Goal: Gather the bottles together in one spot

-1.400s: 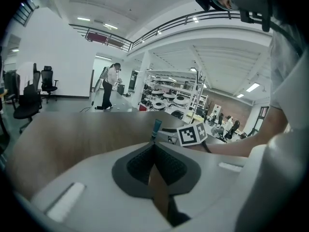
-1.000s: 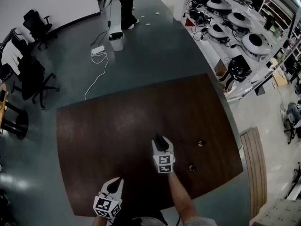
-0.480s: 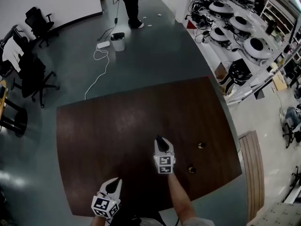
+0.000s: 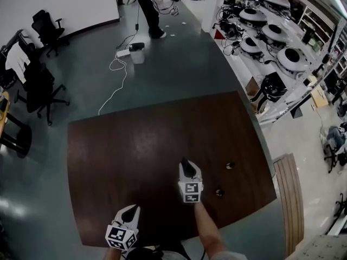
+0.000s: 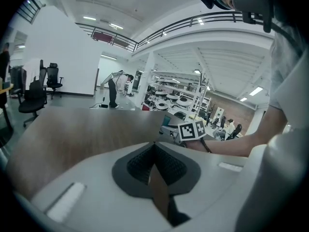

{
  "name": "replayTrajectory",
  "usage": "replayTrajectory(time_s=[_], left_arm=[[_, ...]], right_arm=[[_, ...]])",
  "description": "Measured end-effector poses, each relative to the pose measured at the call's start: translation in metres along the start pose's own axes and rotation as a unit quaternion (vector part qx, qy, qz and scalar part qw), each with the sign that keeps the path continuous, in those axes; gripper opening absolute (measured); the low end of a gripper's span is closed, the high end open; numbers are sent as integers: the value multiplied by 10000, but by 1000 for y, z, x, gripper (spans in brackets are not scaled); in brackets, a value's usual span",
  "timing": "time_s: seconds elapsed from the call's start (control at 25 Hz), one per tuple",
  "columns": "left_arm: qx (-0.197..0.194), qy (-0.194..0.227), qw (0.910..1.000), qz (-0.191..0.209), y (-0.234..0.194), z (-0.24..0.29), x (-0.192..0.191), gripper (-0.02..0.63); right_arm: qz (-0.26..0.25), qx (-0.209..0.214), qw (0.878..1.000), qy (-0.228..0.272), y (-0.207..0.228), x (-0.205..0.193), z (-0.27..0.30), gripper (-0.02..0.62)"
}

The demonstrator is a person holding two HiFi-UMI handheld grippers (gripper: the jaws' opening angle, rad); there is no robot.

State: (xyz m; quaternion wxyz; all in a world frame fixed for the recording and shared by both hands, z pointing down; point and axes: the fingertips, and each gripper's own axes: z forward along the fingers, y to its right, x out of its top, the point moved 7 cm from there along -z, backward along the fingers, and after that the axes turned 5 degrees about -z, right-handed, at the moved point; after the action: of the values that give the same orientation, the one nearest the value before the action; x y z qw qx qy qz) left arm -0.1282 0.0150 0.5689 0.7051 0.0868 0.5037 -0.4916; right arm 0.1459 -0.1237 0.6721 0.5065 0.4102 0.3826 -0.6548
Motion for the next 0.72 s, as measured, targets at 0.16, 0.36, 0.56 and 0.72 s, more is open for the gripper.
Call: replayTrajectory(time_s=[0.16,0.36,0.56,0.72], left_arm=[[-17,118,9999,38,6,-11,-2,0],[-16,264,9996,51,12,-27,-6,0],[7,408,9991,84,14,-44,-13,0],[76,490,9987,92,16,-59,-17,0]], right_arm=[[-87,12,10000,37,-5,7,-24,95],[-147,115,9998,100,-18,10,-59,95],[-219,198,9994,180,-35,12,-91,95],[-202,268,9993,189,-47,12,-113,95]])
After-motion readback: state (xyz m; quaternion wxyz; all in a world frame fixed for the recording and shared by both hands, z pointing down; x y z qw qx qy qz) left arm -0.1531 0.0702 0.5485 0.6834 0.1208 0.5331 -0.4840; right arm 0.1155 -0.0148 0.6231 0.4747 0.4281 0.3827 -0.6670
